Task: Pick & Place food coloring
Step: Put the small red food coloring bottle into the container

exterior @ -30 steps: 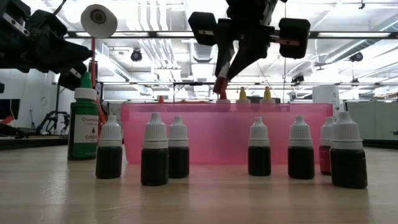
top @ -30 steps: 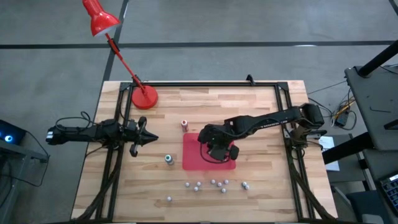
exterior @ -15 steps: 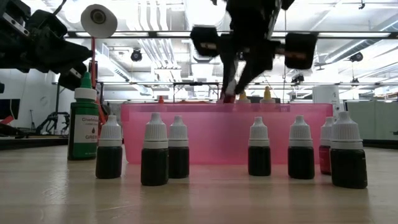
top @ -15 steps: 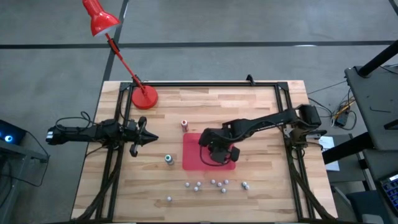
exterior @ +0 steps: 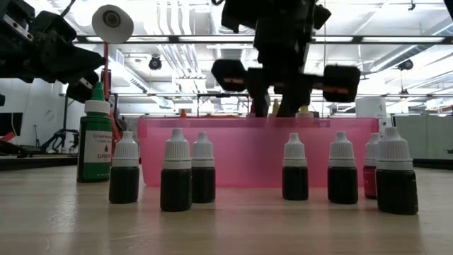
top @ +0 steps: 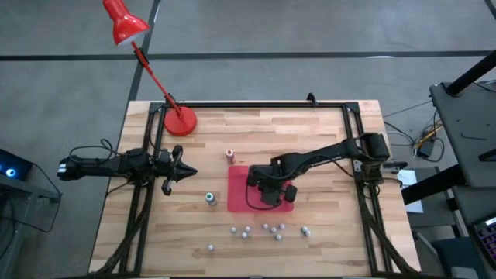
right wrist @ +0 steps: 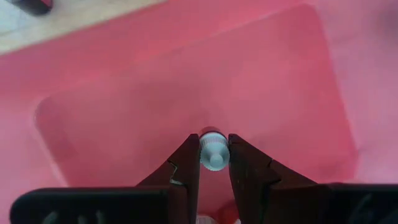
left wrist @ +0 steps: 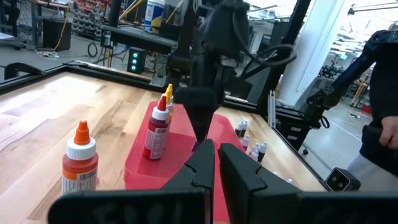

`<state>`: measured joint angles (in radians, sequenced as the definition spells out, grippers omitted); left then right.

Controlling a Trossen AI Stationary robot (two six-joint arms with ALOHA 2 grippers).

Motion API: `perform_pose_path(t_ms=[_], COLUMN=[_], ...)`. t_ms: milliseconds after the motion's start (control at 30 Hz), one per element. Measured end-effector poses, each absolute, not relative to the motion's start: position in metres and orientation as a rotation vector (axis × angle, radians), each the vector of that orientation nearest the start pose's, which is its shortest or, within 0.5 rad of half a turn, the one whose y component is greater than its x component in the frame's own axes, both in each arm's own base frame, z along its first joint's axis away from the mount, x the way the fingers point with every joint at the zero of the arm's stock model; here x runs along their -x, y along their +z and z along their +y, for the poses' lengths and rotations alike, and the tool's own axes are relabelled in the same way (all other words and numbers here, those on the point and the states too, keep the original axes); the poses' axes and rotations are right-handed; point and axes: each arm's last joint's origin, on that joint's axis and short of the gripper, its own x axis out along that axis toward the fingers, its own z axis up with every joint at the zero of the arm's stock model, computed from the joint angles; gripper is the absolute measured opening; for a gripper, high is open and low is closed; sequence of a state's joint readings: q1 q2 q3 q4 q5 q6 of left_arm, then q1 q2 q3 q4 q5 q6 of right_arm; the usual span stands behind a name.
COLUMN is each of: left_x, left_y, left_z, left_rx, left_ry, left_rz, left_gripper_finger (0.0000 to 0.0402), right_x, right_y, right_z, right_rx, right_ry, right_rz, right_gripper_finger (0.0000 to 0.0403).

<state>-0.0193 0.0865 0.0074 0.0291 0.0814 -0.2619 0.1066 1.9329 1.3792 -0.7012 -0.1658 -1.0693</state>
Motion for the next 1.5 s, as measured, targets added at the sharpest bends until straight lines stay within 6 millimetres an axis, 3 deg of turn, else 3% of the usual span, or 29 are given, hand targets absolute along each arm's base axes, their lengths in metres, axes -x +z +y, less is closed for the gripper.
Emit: perform_pose_path(t_ms=[433, 1500], left_x=[-0.102, -0.102], left_y=[0.162, 0.162], left_z=[-0.004, -0.004], left_rx=[0.263, 0.263], left_ry=[-0.094, -0.093], left_rz=[0.063, 0.063], left_gripper_finger=[0.0, 0.0], right_x=[-0.384, -0.402], right_y=[0.166, 0.171], right_z=[0.04, 0.03], right_rx=[0.89, 0.884], right_ry=[0.906, 0.849], right_rz=[1.03, 0.989], right_gripper_finger=[0.006, 0.006])
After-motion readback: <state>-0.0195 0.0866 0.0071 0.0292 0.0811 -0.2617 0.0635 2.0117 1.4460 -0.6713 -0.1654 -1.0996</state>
